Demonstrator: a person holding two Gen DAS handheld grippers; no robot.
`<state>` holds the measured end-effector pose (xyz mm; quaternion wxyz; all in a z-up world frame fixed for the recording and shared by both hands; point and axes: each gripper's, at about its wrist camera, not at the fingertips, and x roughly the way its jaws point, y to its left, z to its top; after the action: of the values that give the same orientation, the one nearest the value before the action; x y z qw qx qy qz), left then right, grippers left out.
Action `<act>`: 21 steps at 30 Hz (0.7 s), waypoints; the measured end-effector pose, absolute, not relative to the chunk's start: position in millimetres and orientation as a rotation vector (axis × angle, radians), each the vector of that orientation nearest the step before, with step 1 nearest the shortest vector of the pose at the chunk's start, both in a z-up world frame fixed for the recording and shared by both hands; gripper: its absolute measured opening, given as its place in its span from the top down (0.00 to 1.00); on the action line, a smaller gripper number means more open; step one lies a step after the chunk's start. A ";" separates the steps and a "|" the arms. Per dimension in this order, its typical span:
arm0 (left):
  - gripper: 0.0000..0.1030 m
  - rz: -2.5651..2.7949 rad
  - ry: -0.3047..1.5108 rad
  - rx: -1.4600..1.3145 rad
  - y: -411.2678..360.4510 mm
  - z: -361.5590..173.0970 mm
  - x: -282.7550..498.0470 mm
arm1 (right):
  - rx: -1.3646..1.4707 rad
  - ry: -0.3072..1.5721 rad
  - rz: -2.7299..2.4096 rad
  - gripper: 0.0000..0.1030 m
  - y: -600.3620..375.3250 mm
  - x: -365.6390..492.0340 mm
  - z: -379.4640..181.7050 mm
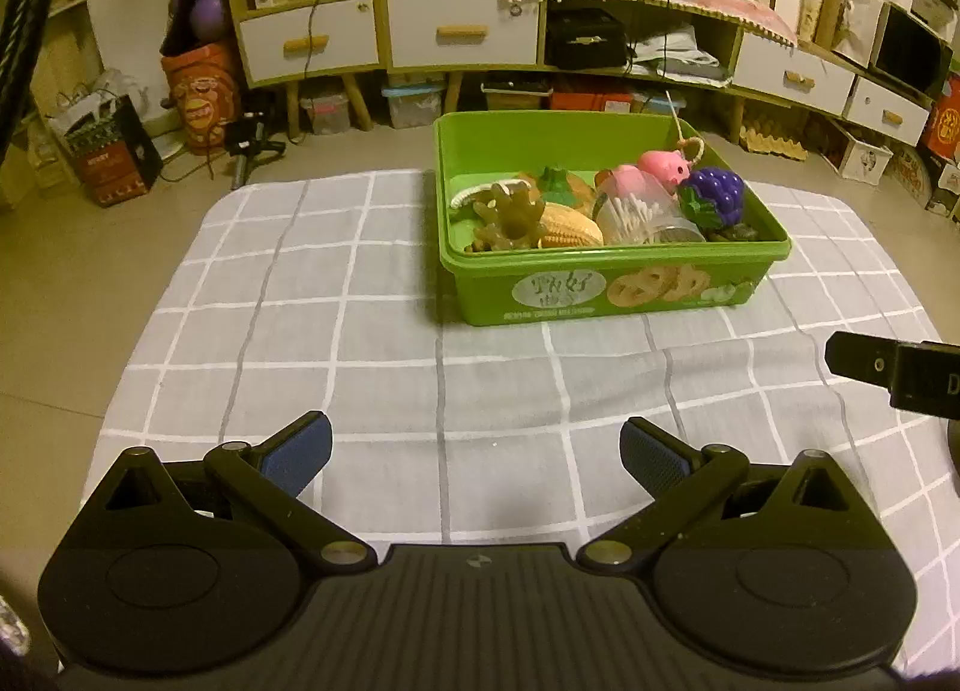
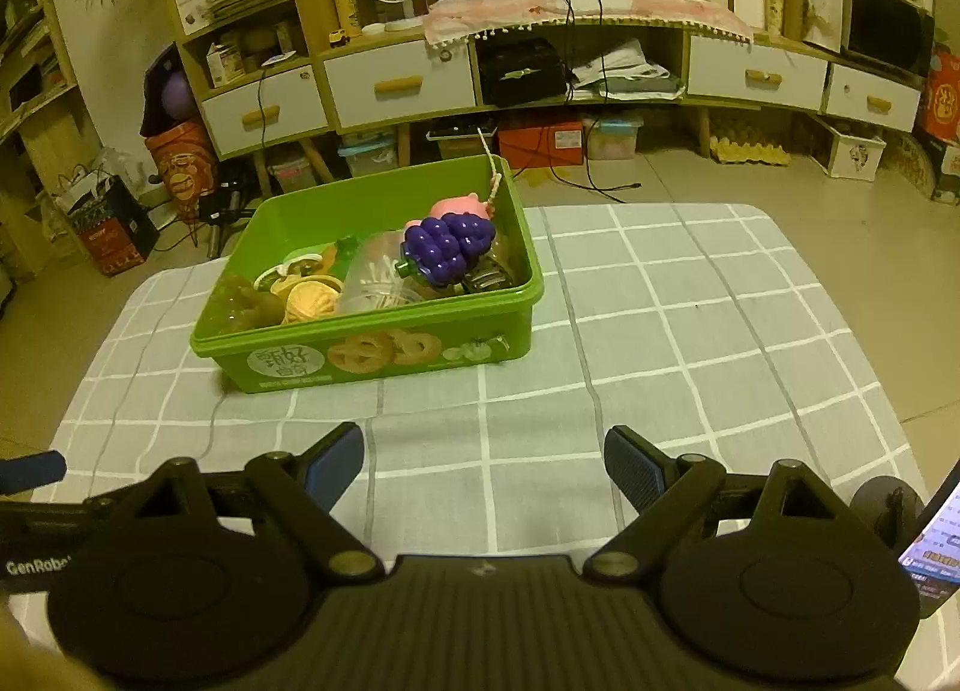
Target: Organize rigid objects
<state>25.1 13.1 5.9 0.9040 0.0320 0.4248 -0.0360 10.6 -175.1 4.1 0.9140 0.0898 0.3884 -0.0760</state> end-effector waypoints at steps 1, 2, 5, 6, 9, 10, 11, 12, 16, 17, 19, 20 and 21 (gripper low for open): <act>0.02 -0.076 0.880 0.067 12.8 5.3 24.7 | 0.187 0.800 -0.158 0.42 -175.3 10.7 3.7; 0.02 -0.077 0.881 0.068 12.5 5.0 24.5 | 0.188 0.801 -0.157 0.42 -175.3 10.8 3.7; 0.02 -0.080 0.884 0.068 11.9 4.6 24.0 | 0.185 0.800 -0.158 0.42 -175.3 11.0 3.4; 0.02 -0.081 0.885 0.067 11.7 4.7 24.0 | 0.185 0.800 -0.158 0.42 -175.3 11.0 3.4; 0.02 -0.085 0.889 0.058 12.0 4.4 24.1 | 0.187 0.800 -0.158 0.42 -175.1 11.0 3.4; 0.02 -0.085 0.890 0.058 11.9 4.2 24.3 | 0.187 0.800 -0.158 0.42 -175.2 11.0 3.2; 0.02 -0.085 0.890 0.058 11.9 4.0 24.3 | 0.186 0.801 -0.157 0.42 -175.1 11.2 3.1; 0.02 -0.085 0.891 0.057 11.9 3.9 24.3 | 0.186 0.801 -0.158 0.42 -175.1 11.0 3.4; 0.02 -0.087 0.893 0.057 11.9 3.9 24.0 | 0.186 0.801 -0.158 0.42 -174.9 11.1 2.9; 0.02 -0.087 0.892 0.057 11.9 4.0 24.2 | 0.186 0.801 -0.158 0.42 -174.9 11.1 2.9; 0.02 -0.087 0.891 0.057 11.8 3.9 24.1 | 0.186 0.802 -0.158 0.42 -175.0 11.1 2.9; 0.02 -0.087 0.892 0.057 11.7 3.9 23.8 | 0.186 0.802 -0.158 0.42 -175.0 11.1 2.9; 0.02 -0.087 0.892 0.056 11.7 3.9 23.8 | 0.187 0.802 -0.158 0.42 -175.0 11.1 3.0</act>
<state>23.8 11.7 3.9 0.9009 0.0273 0.4312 -0.0422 11.1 -175.0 3.0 0.9134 0.0906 0.3894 -0.0767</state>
